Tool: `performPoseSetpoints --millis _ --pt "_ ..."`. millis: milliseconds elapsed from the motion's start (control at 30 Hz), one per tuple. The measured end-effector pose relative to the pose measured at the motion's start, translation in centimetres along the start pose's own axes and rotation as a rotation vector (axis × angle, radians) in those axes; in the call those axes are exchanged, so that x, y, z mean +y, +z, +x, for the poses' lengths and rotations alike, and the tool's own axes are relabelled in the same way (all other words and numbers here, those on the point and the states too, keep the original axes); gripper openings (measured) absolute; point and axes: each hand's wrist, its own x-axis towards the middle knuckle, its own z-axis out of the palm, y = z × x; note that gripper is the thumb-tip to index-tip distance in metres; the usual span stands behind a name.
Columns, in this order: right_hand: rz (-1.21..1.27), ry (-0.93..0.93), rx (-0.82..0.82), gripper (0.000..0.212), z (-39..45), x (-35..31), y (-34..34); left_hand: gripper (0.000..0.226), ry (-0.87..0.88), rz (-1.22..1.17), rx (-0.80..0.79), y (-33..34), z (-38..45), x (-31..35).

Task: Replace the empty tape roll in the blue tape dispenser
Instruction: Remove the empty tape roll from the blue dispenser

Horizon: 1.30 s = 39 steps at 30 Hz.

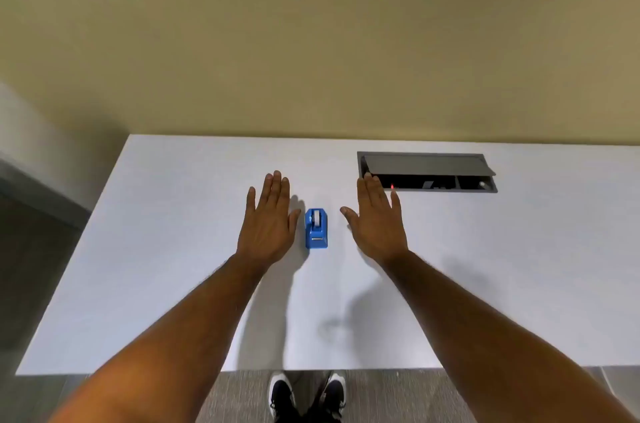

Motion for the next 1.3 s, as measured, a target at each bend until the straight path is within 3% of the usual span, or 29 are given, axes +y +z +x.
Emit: performPoseSetpoints --millis 100,267,400,633,900,1100,1300 --pt "-0.003 0.019 -0.049 0.072 0.1 0.2 1.9 0.063 -0.031 0.022 -0.049 1.5 -0.4 -0.4" --pt "0.089 -0.073 0.061 0.066 -1.5 0.4 5.5 0.060 -0.032 0.030 -0.103 4.6 -1.5 -0.9" --pt "0.083 -0.028 -0.027 0.066 -1.5 -0.1 8.1 0.060 -0.041 0.017 -0.140 6.8 -2.0 -1.0" --pt "0.193 0.034 -0.008 0.063 -2.5 -0.8 11.9 0.060 -0.059 0.003 -0.180 10.1 -2.3 -1.6" --pt "0.232 0.096 0.122 0.074 -2.4 -2.2 15.3 0.059 -0.141 -0.163 -0.157 14.3 -3.0 -2.9" --pt "0.279 0.214 0.165 0.081 -1.2 -3.7 16.9 0.061 -0.125 -0.105 -0.062 16.9 -4.3 -3.6" --pt "0.182 0.217 0.228 0.072 -1.2 -3.5 18.3 0.061 -0.129 -0.072 -0.004 17.8 -4.3 -3.9"
